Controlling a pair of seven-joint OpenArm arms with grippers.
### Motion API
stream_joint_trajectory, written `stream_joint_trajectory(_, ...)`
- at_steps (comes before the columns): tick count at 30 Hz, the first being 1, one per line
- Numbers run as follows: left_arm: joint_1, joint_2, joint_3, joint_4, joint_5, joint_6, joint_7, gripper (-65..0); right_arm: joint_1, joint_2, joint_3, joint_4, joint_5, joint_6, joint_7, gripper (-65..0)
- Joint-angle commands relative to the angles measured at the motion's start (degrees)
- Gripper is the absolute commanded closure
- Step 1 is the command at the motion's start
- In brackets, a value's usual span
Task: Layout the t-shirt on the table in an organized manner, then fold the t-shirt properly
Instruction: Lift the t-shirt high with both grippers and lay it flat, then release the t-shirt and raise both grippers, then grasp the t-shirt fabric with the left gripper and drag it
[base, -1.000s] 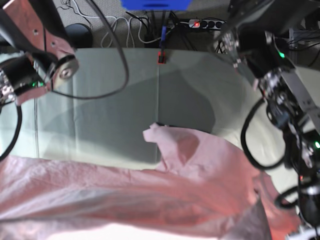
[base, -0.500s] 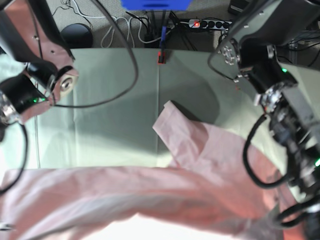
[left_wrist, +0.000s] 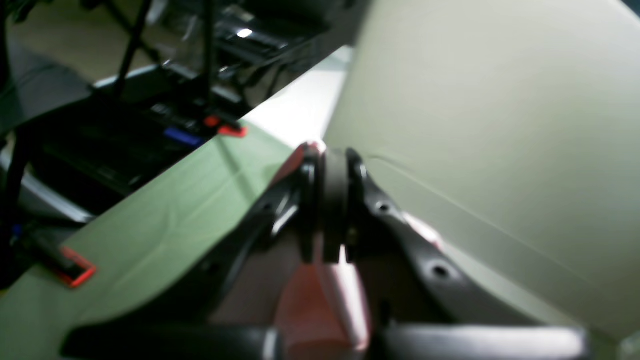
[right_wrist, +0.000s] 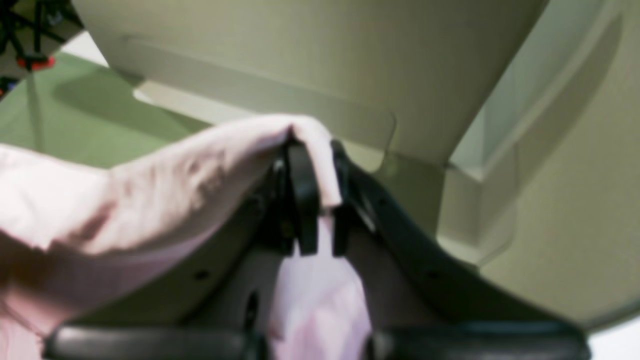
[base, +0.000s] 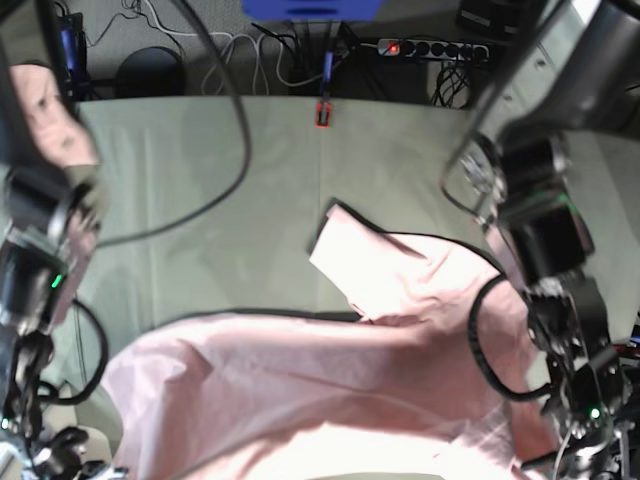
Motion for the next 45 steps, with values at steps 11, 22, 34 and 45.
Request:
stream_joint_trajectory(11, -4.37, -2.92, 0.13, -14.21, -0.60, -0.73, -3.72, -30.3, 9.63, 2.37, -10.39, -17.36, 1.50, -1.23, 5.09, -39.2)
stream_joint_trajectory(22, 10.49, -2.39, -0.05, 0.47, -0.69, -0.73, -3.11, -32.5, -15.95, 1.23, -10.31, 11.30, 1.67, -1.23, -0.18, -52.3)
stream_joint_trajectory(34, 36.43, -0.72, 0.39, 5.13, -15.99, -0.73, -3.63, -32.5, -44.52, -6.24, 1.12, 38.38, 1.67, -1.05, -0.18, -52.3)
stream_joint_trajectory(45, 33.61, -0.20, 0.48, -5.68, -19.77, -1.08, -3.72, -32.5, -59.82, -8.70, 1.56, 51.22, 1.67, -1.05, -0.18, -52.3)
